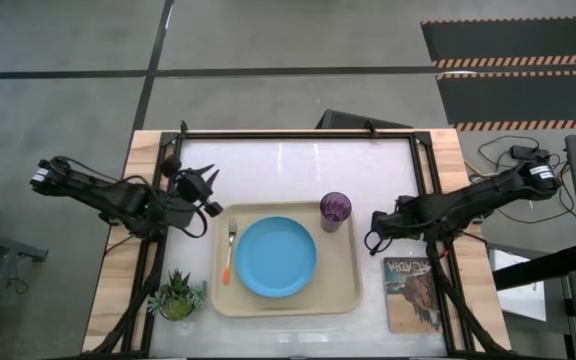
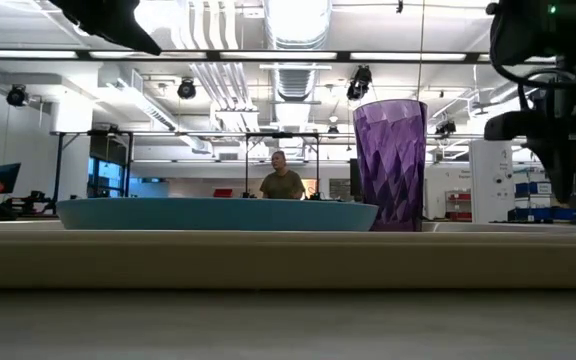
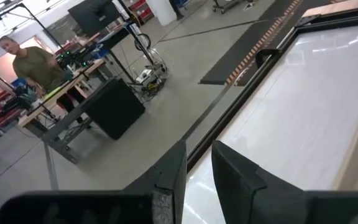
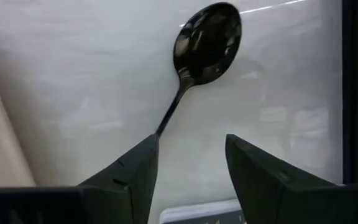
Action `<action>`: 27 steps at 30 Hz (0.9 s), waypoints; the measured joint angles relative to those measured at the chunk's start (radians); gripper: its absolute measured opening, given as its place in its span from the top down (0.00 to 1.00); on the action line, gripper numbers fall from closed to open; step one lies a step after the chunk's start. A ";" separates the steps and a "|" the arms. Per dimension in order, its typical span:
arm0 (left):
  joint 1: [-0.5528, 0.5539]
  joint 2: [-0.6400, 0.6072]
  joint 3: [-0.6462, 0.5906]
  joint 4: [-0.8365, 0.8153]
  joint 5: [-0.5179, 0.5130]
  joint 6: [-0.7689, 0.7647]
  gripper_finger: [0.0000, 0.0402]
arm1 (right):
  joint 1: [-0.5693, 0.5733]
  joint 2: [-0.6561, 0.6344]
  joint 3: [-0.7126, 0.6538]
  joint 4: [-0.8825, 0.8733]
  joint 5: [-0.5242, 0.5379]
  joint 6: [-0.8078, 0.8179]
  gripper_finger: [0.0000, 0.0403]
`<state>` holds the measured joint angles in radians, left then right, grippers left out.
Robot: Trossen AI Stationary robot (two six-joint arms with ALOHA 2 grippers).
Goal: Pick and place plate/cup/fork/spoon on tray
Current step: Put the black spoon on the white tray to the right side of the blue plate
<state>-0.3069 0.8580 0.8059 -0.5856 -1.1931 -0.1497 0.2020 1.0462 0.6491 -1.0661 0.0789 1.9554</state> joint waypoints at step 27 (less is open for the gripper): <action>-0.001 -0.043 -0.026 0.000 0.002 0.004 0.85 | -0.005 0.275 -0.009 0.169 0.052 -0.019 0.63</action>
<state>-0.3077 0.8150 0.7803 -0.5854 -1.1908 -0.1456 0.1974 1.3208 0.6399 -0.8967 0.1310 1.9362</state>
